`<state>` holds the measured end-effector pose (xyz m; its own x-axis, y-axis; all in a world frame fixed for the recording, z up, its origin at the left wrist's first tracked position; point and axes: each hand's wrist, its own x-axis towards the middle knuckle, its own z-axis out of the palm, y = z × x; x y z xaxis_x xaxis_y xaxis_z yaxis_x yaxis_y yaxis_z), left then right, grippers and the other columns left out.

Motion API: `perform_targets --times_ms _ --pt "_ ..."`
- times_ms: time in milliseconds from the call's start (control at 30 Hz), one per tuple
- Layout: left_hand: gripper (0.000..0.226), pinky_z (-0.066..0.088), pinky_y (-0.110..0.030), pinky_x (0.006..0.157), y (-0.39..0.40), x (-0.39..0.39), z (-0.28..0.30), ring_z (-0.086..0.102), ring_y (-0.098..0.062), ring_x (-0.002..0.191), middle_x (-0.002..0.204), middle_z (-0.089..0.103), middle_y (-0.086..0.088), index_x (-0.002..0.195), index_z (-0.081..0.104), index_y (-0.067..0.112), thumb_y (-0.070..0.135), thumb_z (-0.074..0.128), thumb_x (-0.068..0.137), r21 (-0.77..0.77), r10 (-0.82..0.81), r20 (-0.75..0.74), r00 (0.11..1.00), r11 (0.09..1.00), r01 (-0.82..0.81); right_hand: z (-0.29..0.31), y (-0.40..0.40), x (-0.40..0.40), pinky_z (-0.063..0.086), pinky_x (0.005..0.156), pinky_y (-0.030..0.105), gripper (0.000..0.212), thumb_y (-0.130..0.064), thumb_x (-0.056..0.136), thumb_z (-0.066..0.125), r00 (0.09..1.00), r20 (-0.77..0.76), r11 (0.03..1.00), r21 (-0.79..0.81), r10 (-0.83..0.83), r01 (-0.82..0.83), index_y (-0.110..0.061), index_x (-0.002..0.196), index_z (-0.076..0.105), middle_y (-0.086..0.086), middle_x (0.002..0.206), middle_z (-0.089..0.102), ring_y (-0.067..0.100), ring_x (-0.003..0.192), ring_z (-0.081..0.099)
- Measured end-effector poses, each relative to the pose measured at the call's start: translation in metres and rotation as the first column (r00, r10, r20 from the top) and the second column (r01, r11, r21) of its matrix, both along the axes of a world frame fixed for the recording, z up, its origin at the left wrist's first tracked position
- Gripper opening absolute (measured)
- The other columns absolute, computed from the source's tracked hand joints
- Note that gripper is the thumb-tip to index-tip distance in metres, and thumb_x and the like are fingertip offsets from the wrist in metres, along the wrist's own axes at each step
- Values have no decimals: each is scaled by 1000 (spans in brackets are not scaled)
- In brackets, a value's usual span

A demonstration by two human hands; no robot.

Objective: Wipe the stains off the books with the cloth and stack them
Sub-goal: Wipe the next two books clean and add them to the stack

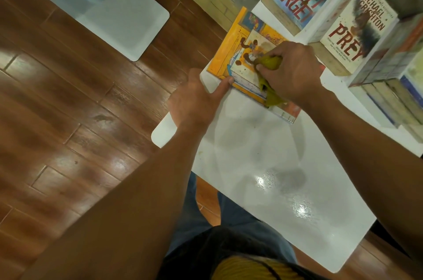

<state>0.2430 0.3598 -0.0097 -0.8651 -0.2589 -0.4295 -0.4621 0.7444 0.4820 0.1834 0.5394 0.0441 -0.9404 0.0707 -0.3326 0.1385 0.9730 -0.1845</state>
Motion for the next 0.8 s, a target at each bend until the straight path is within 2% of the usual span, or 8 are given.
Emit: perform_targets --times_ms 100,233,367,467,633,733,800 --pt "74 36 -30 71 -1 3 -1 61 -13 89 105 69 6 122 54 28 88 45 79 -14 3 -6 1000 1000 -3 -1 -5 7 42 79 32 35 -48 88 70 991 43 992 -26 125 -124 -27 116 71 -3 123 66 24 114 59" --pt "73 37 -29 72 -2 3 -1 58 -9 89 108 69 8 123 54 29 87 46 80 -6 19 -8 1000 1000 -19 1 -8 4 37 78 30 37 -46 89 69 999 6 999 6 42 -42 -24 119 69 1 124 65 24 114 58" --pt "73 34 -30 70 0 3 0 51 -8 84 106 69 7 122 55 29 87 45 80 -17 22 5 1000 1000 -22 -4 -14 16 47 83 35 33 -48 88 69 987 9 986 -47 162 -162 -26 114 72 -2 121 67 24 109 60" --pt "73 35 -30 69 0 3 0 46 -7 81 105 69 7 122 55 28 87 44 80 -15 23 9 1000 1000 -23 -5 -10 11 39 82 32 37 -49 89 68 999 -41 999 -24 33 -34 -24 117 71 -1 124 65 23 113 58" --pt "73 35 -30 71 0 4 2 48 -6 84 109 68 8 124 54 28 86 44 80 7 22 23 999 1000 -22 -9 -14 19 39 83 29 48 -53 86 69 994 -42 995 -3 99 -99 -27 126 68 -2 129 62 20 118 56" --pt "74 35 -29 70 0 3 2 47 -5 83 110 68 8 124 53 28 86 44 80 9 23 29 999 1000 -23 -9 -13 12 37 81 28 42 -50 89 69 997 -82 1000 -15 11 -12 -25 122 70 1 125 65 21 115 58" --pt "74 35 -29 70 0 3 2 50 -6 84 110 68 8 125 53 28 86 44 80 7 18 31 999 1000 -18 -9 -16 11 41 82 30 40 -47 91 68 995 -96 1000 -12 -6 5 -23 122 70 3 124 65 23 114 59"
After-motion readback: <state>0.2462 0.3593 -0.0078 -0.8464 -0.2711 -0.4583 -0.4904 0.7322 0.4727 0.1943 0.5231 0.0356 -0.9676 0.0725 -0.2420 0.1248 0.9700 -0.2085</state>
